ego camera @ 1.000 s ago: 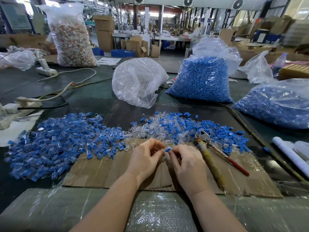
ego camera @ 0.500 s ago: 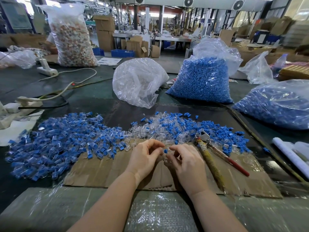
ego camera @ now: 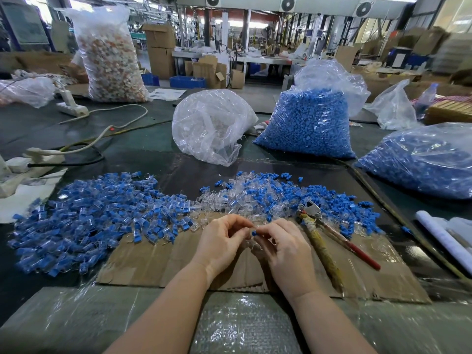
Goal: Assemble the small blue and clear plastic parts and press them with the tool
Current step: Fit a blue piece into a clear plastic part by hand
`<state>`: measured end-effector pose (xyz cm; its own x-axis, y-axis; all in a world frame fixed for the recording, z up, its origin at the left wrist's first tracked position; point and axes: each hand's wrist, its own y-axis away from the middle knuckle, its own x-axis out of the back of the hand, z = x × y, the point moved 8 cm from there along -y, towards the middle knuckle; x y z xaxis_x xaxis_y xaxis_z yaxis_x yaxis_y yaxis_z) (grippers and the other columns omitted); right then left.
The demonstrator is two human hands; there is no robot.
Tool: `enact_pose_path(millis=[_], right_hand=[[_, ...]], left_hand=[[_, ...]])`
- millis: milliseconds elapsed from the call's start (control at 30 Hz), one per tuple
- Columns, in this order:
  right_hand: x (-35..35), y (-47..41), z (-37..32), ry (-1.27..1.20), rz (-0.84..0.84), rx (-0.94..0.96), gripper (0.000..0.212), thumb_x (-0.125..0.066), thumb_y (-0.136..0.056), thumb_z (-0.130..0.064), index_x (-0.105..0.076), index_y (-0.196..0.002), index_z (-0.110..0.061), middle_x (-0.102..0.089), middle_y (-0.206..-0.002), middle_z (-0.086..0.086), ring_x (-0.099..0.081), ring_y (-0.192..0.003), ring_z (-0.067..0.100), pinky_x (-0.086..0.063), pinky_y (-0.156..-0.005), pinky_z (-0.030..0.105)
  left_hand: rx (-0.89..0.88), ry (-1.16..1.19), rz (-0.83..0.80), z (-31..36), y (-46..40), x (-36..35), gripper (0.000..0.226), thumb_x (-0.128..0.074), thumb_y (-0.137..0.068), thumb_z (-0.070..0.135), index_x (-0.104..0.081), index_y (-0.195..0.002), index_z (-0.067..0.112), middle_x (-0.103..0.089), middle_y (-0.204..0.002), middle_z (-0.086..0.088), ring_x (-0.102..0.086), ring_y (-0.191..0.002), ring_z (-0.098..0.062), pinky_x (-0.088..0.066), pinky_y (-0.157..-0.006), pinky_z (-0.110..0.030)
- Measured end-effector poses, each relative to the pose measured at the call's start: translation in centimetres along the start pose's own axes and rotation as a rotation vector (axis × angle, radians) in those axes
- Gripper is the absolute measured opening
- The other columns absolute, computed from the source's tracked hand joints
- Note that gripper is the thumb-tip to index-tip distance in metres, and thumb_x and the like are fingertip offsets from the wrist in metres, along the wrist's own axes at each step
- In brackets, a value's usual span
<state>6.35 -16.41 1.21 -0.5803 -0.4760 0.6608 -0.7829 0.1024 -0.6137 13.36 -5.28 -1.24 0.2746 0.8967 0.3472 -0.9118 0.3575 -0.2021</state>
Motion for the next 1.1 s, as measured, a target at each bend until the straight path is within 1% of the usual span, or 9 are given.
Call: enact_pose_path(millis=[100, 367, 467, 533, 633, 733, 867, 1000, 1100], right_hand=[[-0.06, 0.01, 0.04, 0.02, -0.006, -0.005, 0.006, -0.072, -0.08, -0.015, -0.066, -0.079, -0.014, -0.061, -0.079, -0.003, -0.057, -0.077, 0.017, -0.049, -0.066, 0.03], [-0.09, -0.02, 0.08, 0.001, -0.022, -0.005, 0.006, -0.072, -0.08, -0.014, -0.067, -0.079, -0.012, -0.062, -0.079, -0.003, -0.057, -0.077, 0.017, -0.05, -0.067, 0.032], [-0.08, 0.01, 0.12, -0.03, -0.021, 0.0, 0.011, -0.073, -0.079, -0.014, -0.07, -0.09, -0.015, -0.064, -0.084, -0.005, -0.058, -0.081, 0.015, -0.05, -0.071, 0.03], [-0.09, 0.0, -0.1, -0.081, -0.034, 0.011, 0.019, -0.07, -0.082, -0.024, -0.071, -0.099, -0.018, -0.063, -0.085, -0.006, -0.057, -0.082, 0.013, -0.046, -0.073, 0.024], [-0.02, -0.07, -0.36, -0.102, -0.041, 0.017, 0.03, -0.062, -0.081, -0.041, -0.072, -0.096, -0.017, -0.064, -0.084, -0.005, -0.057, -0.08, 0.013, -0.044, -0.071, 0.022], [0.13, -0.04, -0.26, -0.105, -0.019, 0.013, 0.022, -0.074, -0.077, -0.031, -0.072, -0.092, -0.016, -0.064, -0.084, -0.005, -0.058, -0.081, 0.014, -0.048, -0.069, 0.027], [0.14, 0.01, -0.14, -0.098, -0.005, 0.014, 0.015, -0.076, -0.076, -0.021, -0.071, -0.089, -0.014, -0.064, -0.083, -0.005, -0.059, -0.08, 0.017, -0.051, -0.066, 0.034], [0.21, 0.06, -0.27, -0.116, -0.012, 0.015, 0.015, -0.067, -0.082, -0.025, -0.07, -0.09, -0.014, -0.063, -0.083, -0.006, -0.058, -0.08, 0.015, -0.051, -0.067, 0.033], [0.13, 0.04, -0.17, -0.127, -0.023, 0.011, 0.012, -0.069, -0.082, -0.017, -0.071, -0.093, -0.014, -0.064, -0.085, -0.005, -0.058, -0.082, 0.015, -0.051, -0.07, 0.033]], left_hand=[[0.005, 0.002, 0.004, 0.0, 0.03, 0.05, 0.023, -0.064, -0.085, 0.006, -0.063, -0.08, 0.029, -0.067, -0.078, 0.008, -0.061, -0.069, 0.003, -0.047, -0.067, -0.009], [0.02, 0.064, -0.016, -0.04, 0.08, -0.02, 0.019, -0.068, -0.081, 0.003, -0.065, -0.081, 0.022, -0.066, -0.075, -0.002, -0.06, -0.07, -0.011, -0.052, -0.07, -0.024], [0.023, 0.097, -0.029, -0.1, 0.17, -0.01, 0.018, -0.067, -0.081, 0.002, -0.067, -0.082, 0.021, -0.068, -0.078, -0.005, -0.063, -0.072, -0.013, -0.053, -0.071, -0.024], [0.024, 0.117, -0.036, -0.08, 0.12, -0.06, 0.021, -0.066, -0.081, -0.001, -0.066, -0.081, 0.02, -0.069, -0.08, -0.006, -0.063, -0.074, -0.013, -0.052, -0.073, -0.024], [0.028, 0.125, -0.049, -0.07, 0.05, -0.19, 0.021, -0.065, -0.081, -0.002, -0.066, -0.082, 0.019, -0.068, -0.079, -0.004, -0.062, -0.073, -0.01, -0.052, -0.072, -0.022], [0.027, 0.141, -0.061, -0.07, 0.16, -0.22, 0.02, -0.066, -0.082, 0.0, -0.066, -0.082, 0.019, -0.068, -0.078, -0.002, -0.062, -0.072, -0.007, -0.052, -0.071, -0.02], [0.013, 0.145, -0.062, 0.12, 0.19, -0.19, 0.018, -0.066, -0.081, -0.001, -0.067, -0.083, 0.017, -0.068, -0.078, -0.002, -0.062, -0.07, -0.003, -0.049, -0.068, -0.013], [0.006, 0.135, -0.062, 0.05, 0.24, -0.11, 0.017, -0.067, -0.081, 0.002, -0.068, -0.084, 0.019, -0.07, -0.081, -0.005, -0.065, -0.075, -0.01, -0.052, -0.072, -0.017], [0.012, 0.149, -0.062, -0.09, 0.29, -0.07, 0.016, -0.067, -0.082, 0.003, -0.068, -0.084, 0.019, -0.071, -0.083, -0.007, -0.066, -0.078, -0.015, -0.053, -0.073, -0.02]])
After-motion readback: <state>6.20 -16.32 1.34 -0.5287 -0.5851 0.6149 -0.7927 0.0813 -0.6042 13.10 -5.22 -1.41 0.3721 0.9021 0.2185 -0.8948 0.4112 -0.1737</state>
